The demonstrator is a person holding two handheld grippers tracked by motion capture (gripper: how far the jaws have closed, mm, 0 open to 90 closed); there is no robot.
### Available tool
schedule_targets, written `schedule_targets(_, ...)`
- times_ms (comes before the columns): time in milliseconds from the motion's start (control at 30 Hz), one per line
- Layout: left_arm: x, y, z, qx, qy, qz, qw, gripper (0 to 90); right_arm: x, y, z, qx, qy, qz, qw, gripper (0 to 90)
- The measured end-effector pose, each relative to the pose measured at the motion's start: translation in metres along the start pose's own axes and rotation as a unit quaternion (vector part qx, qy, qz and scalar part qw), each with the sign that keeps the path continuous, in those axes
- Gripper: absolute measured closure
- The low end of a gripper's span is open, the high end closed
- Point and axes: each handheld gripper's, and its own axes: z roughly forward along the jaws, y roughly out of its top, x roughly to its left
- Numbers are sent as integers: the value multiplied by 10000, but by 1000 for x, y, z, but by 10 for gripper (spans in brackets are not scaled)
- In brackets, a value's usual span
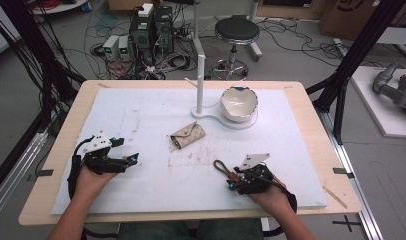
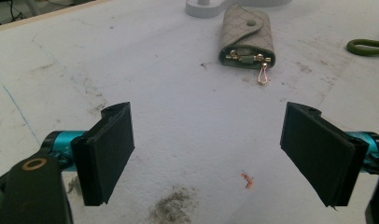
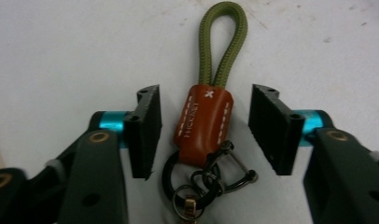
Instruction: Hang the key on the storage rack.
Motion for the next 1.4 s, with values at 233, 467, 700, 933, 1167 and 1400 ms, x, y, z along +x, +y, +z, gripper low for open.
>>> schedule_targets(233,-1,0,-1,3,35,18,10000,174,-2,-1,-2,-10,45,91,9999,658)
schedule_targets(467,-1,1,-1,-11,50,64,10000,175,-4,1,-3,-36,0,175,9998,714)
schedule_targets(700,-1,2,-2,-60,67,87,9999,175,-11,8,-20,-775,-76,497,9957,718)
schedule_targets(933,1,1,-5,-99,123,31,9999,175,-21,21,-35,-1292,-223,724,9887,718)
schedule_targets(1167,2,2,-7,-197,97,-82,9997,175,-29,47,-46,-1721,-523,602,9819,719)
schedule_targets(1400,1,2,-6,-165,100,-49,9998,175,-41,67,-46,-1885,-653,697,9774,718)
